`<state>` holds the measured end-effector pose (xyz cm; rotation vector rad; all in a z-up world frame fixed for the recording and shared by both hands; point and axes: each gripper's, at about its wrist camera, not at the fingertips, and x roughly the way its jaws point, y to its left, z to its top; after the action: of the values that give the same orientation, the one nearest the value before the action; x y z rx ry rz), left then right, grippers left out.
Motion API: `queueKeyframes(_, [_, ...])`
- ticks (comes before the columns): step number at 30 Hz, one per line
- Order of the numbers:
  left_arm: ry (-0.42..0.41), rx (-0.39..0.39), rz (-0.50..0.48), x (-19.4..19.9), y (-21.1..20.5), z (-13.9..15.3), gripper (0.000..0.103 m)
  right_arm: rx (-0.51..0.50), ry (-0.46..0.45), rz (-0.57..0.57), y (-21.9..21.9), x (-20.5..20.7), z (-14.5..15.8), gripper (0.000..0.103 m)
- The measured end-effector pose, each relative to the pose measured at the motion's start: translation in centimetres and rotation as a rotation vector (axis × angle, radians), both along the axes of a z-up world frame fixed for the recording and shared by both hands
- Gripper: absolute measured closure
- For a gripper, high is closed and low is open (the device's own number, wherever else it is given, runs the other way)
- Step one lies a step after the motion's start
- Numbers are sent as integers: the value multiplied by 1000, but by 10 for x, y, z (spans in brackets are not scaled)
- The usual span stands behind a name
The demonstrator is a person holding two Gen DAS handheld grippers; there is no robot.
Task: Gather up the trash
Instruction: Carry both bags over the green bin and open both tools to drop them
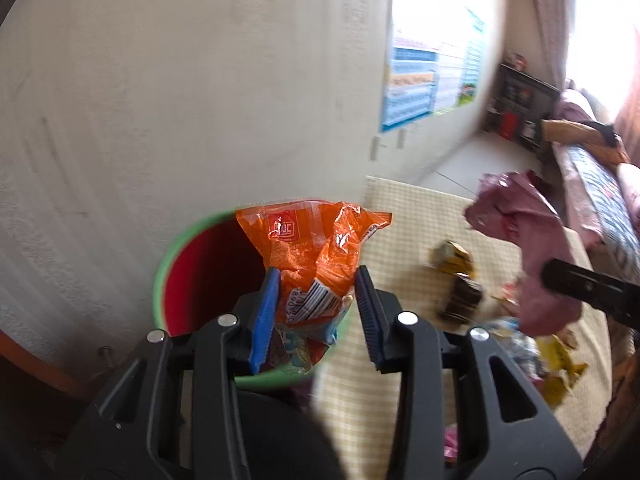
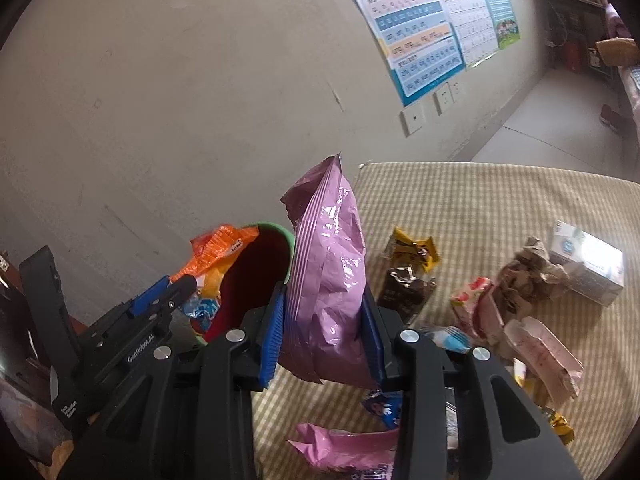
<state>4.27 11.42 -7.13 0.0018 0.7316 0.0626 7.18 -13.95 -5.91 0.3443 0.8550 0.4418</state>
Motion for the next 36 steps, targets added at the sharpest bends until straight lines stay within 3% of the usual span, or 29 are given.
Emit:
queueKeyframes(7, [47, 6, 160, 19, 67, -7, 66, 34, 31, 137, 71, 32, -7, 68])
queueKeyframes(16, [111, -63, 160, 38, 95, -26, 66, 30, 119, 198, 140, 70, -37, 65])
queueKeyframes(19, [118, -69, 171, 41, 97, -29, 63, 30, 130, 198, 147, 77, -44, 59])
queueKeyframes(23, [115, -72, 182, 40, 100, -33, 42, 33, 121, 181, 149, 76, -48, 41])
queueKeyframes(31, [109, -33, 173, 33, 92, -29, 37, 51, 101, 152, 125, 65, -32, 40])
queueKeyframes(36, [85, -52, 124, 24, 74, -19, 37, -19, 34, 153, 94, 43, -13, 38])
